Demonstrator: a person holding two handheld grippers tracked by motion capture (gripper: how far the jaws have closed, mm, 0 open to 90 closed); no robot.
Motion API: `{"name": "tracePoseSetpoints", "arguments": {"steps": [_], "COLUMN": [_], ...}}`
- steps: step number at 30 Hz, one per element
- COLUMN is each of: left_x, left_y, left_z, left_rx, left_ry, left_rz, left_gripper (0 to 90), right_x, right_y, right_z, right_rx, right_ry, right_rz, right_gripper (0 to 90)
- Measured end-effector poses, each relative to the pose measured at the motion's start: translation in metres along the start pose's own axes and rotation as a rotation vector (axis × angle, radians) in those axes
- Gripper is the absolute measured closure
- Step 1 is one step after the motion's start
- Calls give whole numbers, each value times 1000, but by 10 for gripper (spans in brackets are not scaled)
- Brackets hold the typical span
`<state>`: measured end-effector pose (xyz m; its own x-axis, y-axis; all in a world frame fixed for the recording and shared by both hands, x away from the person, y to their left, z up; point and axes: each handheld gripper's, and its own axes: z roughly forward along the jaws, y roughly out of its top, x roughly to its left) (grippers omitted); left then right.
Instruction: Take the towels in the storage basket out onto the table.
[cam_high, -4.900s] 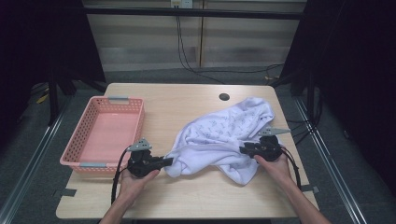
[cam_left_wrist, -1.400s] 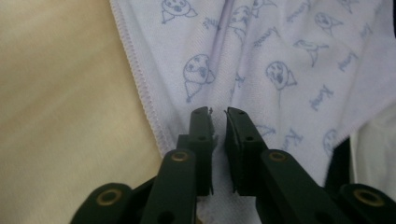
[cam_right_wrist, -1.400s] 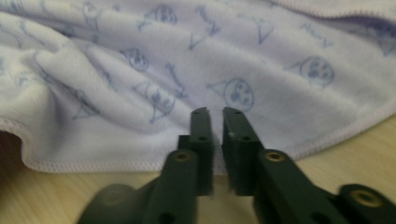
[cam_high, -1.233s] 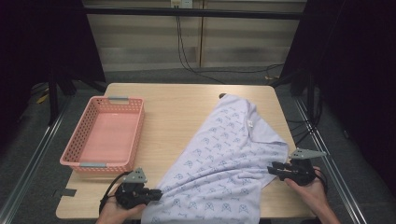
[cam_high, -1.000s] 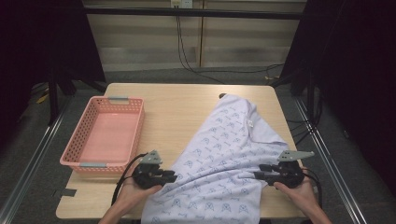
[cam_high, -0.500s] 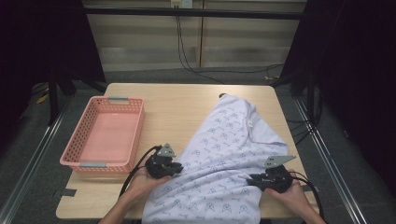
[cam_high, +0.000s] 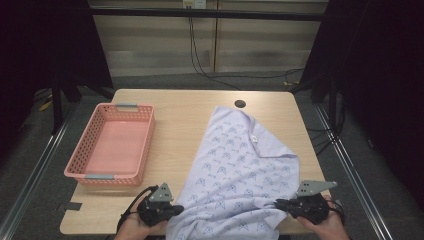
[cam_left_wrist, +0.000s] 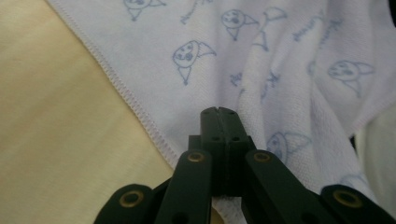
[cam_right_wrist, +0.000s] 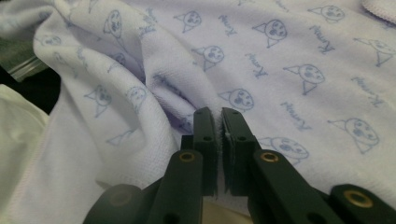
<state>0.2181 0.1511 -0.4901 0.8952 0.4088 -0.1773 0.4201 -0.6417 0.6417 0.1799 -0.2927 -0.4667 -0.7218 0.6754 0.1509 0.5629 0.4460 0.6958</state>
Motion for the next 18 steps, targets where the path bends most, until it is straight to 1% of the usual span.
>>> {"name": "tracePoseSetpoints", "arguments": {"steps": [1, 2, 3, 4, 5, 6, 7, 8, 10, 11, 12, 13, 14, 15, 16, 17, 18], "left_x": [-4, -6, -6, -4, -3, 0, 2, 4, 11, 17, 23, 27, 34, 40, 48, 56, 60], "left_y": [0, 0, 0, 0, 0, 3, 7, 11, 24, 33, 40, 46, 53, 59, 64, 70, 74], "left_z": [-1, -2, -1, -2, -2, -2, -2, -2, 2, 7, 13, 18, 26, 33, 40, 48, 52], "left_rx": [15, 32, 25, 30, 10, -39, -59, -71, -96, -106, -113, -106, -99, -95, -94, -103, -97], "left_ry": [1, -11, -49, -61, -71, -78, -82, -73, -71, -56, -56, -58, -33, 5, 7, 21, 36], "left_rz": [12, 13, -3, 9, 7, -7, -10, 0, 6, 2, -7, -7, -6, -5, -16, -27, -30], "left_gripper": [900, 900, 900, 900, 900, 900, 868, 813, 812, 798, 768, 757, 738, 698, 663, 651, 629], "right_x": [2, 5, 7, 10, 11, 12, 10, 8, 3, 0, -4, -8, -11, -15, -18, -22, -27], "right_y": [-1, -1, -1, -1, -2, -2, -2, -1, 2, 5, 8, 11, 14, 17, 20, 23, 26], "right_z": [-2, -4, -6, -7, -7, -7, -7, -8, -9, -9, -8, -5, -3, 2, 7, 12, 19], "right_rx": [5, 1, -2, 1, -1, -8, -19, -35, -62, -75, -93, -95, -96, -90, -70, -60, -47], "right_ry": [5, -3, 6, 8, 5, 9, 1, -9, -11, -24, -36, -36, -46, -60, -75, -88, -87], "right_rz": [2, -2, 4, 6, 3, 8, 15, 26, 34, 36, 37, 46, 48, 45, 38, 37, 39], "right_gripper": [857, 849, 817, 742, 693, 646, 578, 559, 559, 559, 561, 565, 565, 561, 552, 541, 534]}}
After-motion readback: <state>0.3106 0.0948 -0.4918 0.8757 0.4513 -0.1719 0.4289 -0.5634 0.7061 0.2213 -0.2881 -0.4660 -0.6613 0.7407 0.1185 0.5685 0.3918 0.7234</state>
